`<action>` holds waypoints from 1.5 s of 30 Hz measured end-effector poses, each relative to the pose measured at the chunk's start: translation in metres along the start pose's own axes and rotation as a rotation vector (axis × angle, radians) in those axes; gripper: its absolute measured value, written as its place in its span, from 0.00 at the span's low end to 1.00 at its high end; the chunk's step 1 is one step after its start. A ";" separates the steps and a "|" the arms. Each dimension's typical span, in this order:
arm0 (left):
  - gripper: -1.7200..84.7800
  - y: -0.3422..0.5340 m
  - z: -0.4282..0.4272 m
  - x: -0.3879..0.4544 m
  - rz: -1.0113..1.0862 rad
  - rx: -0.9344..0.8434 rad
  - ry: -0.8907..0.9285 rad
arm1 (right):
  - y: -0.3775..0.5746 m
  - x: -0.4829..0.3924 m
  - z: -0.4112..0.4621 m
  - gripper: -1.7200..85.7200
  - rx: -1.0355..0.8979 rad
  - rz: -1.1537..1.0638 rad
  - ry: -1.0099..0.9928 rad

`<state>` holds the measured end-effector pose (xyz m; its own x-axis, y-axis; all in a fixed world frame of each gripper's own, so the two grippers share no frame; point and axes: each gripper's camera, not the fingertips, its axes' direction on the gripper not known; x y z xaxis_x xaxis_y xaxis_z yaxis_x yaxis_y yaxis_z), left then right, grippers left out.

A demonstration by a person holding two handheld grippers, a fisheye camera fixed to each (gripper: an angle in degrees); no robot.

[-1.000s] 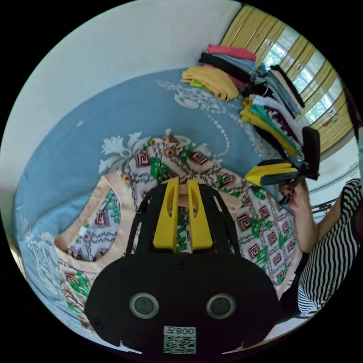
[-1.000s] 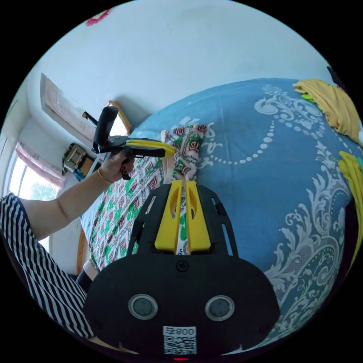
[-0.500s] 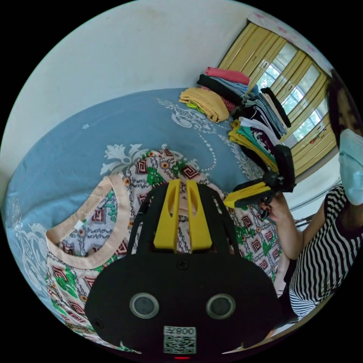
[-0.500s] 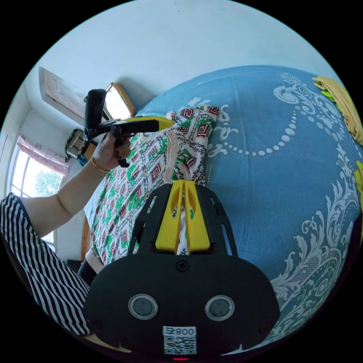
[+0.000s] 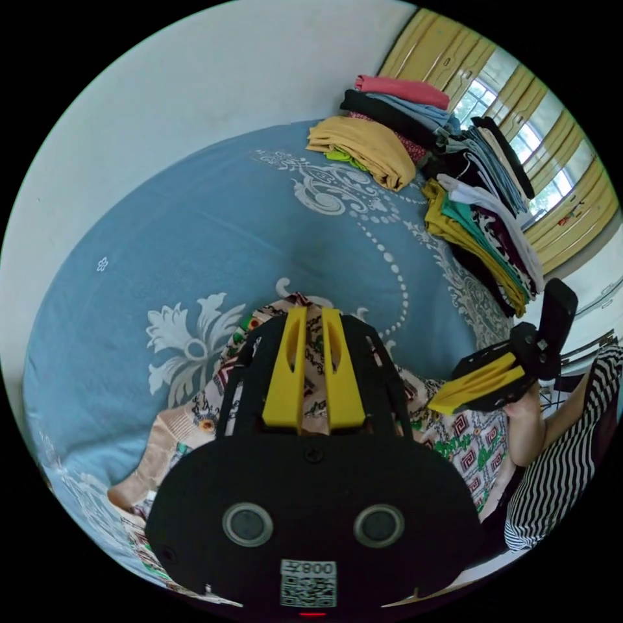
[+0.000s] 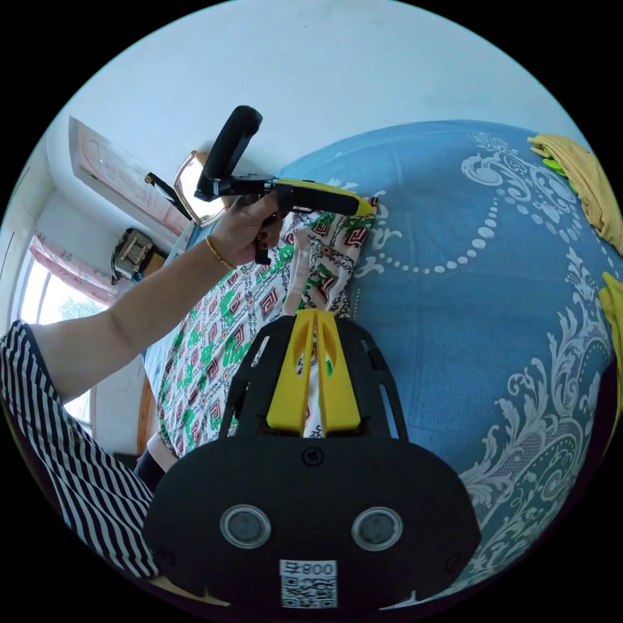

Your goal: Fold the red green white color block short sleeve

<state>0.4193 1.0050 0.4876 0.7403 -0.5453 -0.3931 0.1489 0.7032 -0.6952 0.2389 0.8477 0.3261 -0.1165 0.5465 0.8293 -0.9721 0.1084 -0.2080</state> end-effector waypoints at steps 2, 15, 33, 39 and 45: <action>0.06 0.003 -0.019 0.010 -0.002 0.029 -0.017 | 0.000 -0.002 -0.006 0.02 0.039 0.004 -0.002; 0.03 0.022 -0.092 0.064 -0.009 0.010 0.042 | -0.023 -0.024 0.008 0.02 -0.032 0.049 0.048; 0.02 0.061 -0.265 0.125 -0.074 0.051 0.157 | -0.060 -0.082 0.025 0.02 -0.001 0.064 0.060; 0.03 0.103 -0.386 0.132 -0.181 0.292 0.218 | -0.071 -0.116 0.017 0.02 0.102 0.060 0.109; 0.04 0.241 -0.503 0.122 -0.569 0.467 0.126 | -0.086 -0.150 0.011 0.02 0.168 0.009 0.082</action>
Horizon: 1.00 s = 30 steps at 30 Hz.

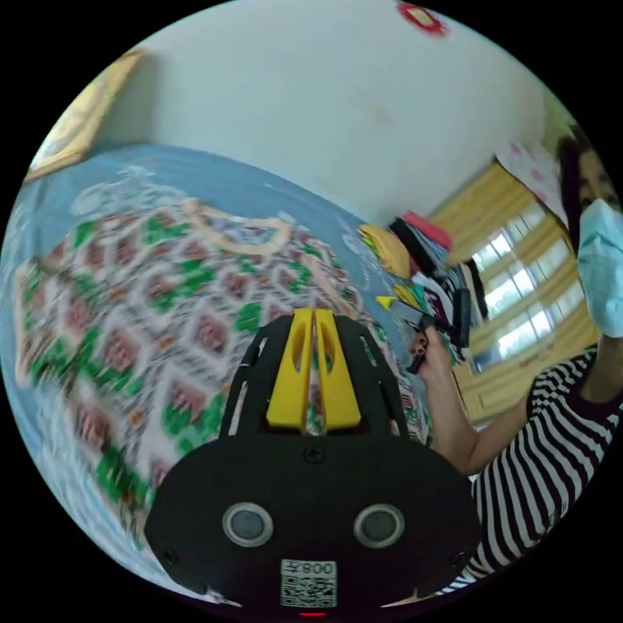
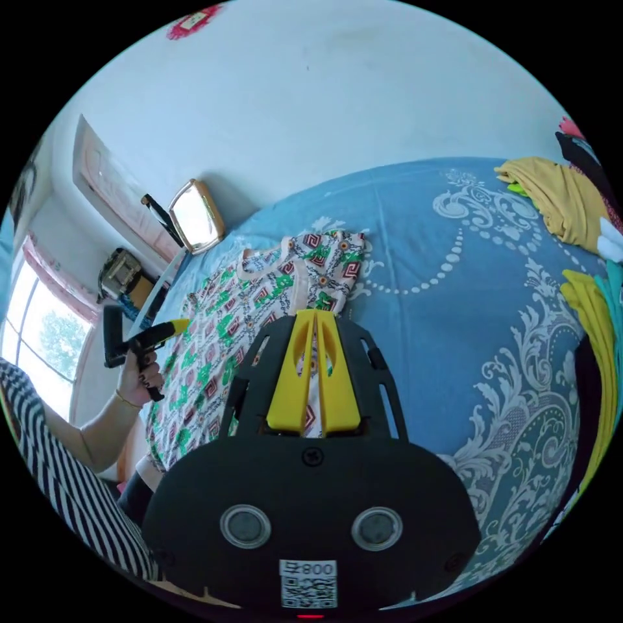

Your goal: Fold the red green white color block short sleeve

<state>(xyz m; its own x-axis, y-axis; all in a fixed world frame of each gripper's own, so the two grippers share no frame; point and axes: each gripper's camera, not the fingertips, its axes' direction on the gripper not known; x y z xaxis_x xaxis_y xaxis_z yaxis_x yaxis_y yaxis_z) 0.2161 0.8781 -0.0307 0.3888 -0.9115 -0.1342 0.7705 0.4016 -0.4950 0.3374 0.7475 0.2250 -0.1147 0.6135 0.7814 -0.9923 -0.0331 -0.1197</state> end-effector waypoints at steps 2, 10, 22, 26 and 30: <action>0.06 0.028 -0.078 -0.034 -0.187 0.102 -0.147 | -0.009 -0.008 0.003 0.02 -0.009 0.018 -0.088; 0.12 0.067 -0.248 -0.124 -0.594 0.333 -0.199 | -0.080 -0.094 0.033 0.02 0.005 -0.062 -0.366; 0.05 0.052 -0.313 -0.121 -0.669 0.463 -0.039 | -0.201 -0.341 0.235 0.06 -0.391 -0.427 -0.421; 0.04 0.043 -0.331 -0.101 -0.612 0.454 -0.042 | -0.236 -0.431 0.315 0.08 -0.533 -0.572 -0.415; 0.04 0.039 -0.341 -0.090 -0.605 0.452 -0.009 | -0.265 -0.530 0.390 0.09 -0.655 -0.728 -0.320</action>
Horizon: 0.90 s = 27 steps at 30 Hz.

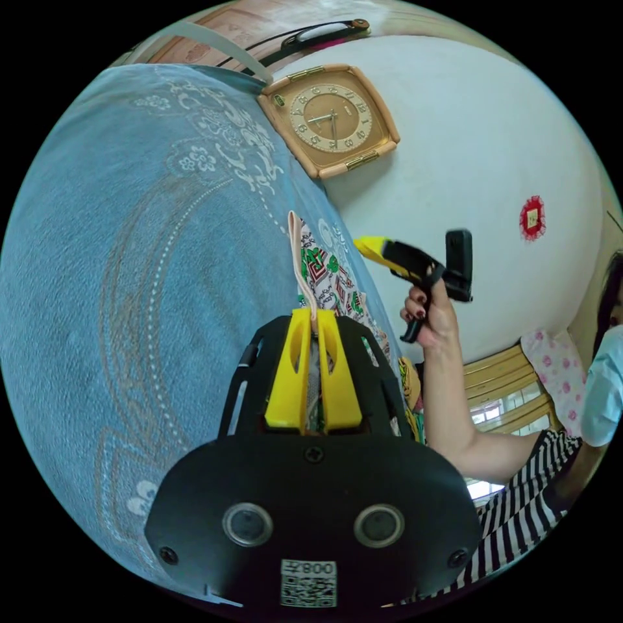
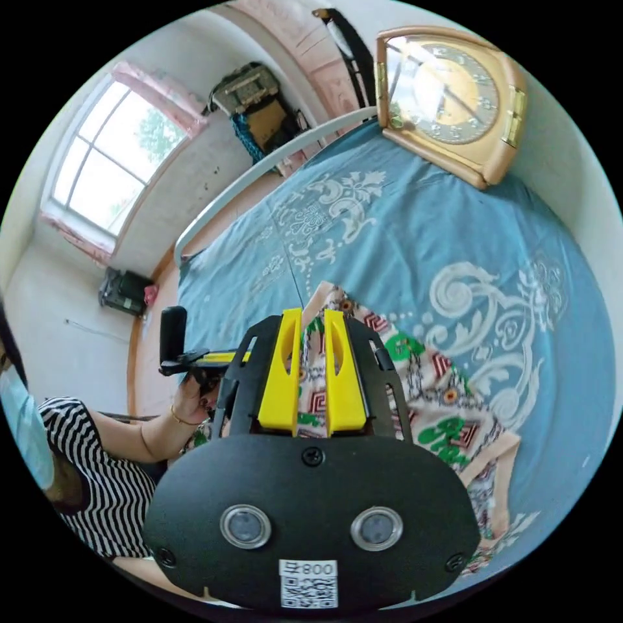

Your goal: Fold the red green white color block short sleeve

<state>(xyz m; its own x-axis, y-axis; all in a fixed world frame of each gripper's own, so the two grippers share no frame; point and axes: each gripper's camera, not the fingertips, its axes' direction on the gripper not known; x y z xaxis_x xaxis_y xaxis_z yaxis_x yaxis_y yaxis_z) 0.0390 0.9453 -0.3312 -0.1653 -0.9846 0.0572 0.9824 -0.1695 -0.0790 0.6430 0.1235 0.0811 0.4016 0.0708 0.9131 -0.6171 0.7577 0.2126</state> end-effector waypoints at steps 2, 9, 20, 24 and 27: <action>0.04 0.001 -0.004 0.014 0.019 -0.010 -0.022 | -0.037 -0.008 0.017 0.10 -0.064 -0.021 0.070; 0.04 0.009 -0.012 0.043 0.041 -0.020 -0.027 | -0.120 -0.018 0.077 0.08 -0.217 -0.015 0.195; 0.04 0.038 -0.012 0.094 0.065 -0.002 -0.106 | -0.163 0.018 0.057 0.03 -0.082 0.057 0.027; 0.04 0.052 -0.016 0.137 0.134 0.054 -0.122 | -0.147 0.051 0.018 0.03 0.055 0.080 -0.179; 0.04 0.070 0.005 0.180 0.231 0.021 -0.141 | -0.125 0.080 -0.005 0.03 0.104 0.132 -0.235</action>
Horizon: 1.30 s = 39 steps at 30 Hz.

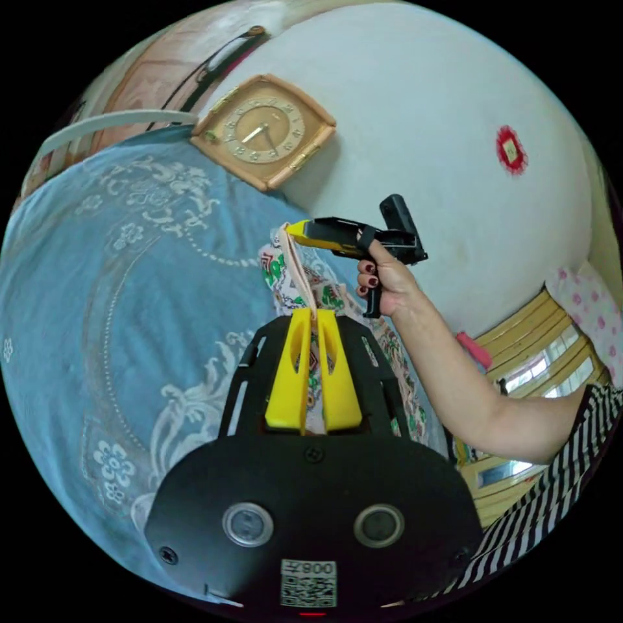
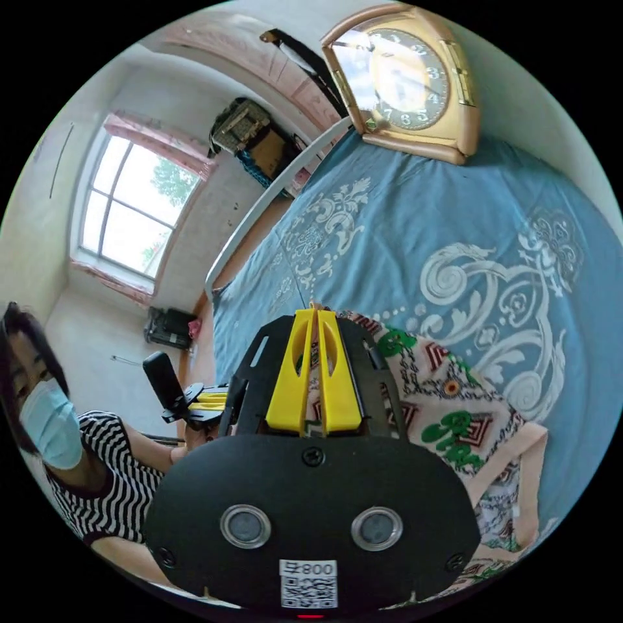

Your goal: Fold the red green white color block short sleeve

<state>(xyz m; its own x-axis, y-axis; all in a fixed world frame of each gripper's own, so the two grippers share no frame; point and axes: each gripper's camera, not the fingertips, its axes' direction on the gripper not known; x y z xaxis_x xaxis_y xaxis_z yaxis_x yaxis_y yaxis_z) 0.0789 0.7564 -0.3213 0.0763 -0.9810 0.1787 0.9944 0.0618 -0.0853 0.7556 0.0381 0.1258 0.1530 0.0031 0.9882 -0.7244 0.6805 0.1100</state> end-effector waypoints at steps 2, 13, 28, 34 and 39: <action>0.04 0.013 0.022 0.033 0.076 -0.055 -0.061 | 0.013 0.018 -0.016 0.03 0.018 0.037 -0.025; 0.04 0.060 0.098 0.078 0.175 -0.282 -0.066 | 0.072 0.083 -0.034 0.04 -0.013 0.158 0.002; 0.08 0.093 0.145 0.099 0.218 -0.433 0.029 | 0.081 0.065 -0.058 0.06 0.066 0.088 0.046; 0.06 0.102 0.143 0.100 0.203 -0.362 -0.021 | 0.044 0.053 -0.003 0.03 -0.091 0.021 0.120; 0.04 0.112 0.155 0.092 0.172 -0.391 -0.137 | 0.035 0.057 0.019 0.02 -0.132 0.029 0.170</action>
<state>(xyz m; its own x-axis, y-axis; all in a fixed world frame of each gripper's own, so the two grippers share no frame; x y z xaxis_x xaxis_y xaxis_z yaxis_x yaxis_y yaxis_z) 0.2084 0.7013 -0.1628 0.2731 -0.9273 0.2558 0.8661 0.1213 -0.4849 0.7257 0.0480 0.1881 0.2525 0.1399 0.9574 -0.6378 0.7682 0.0559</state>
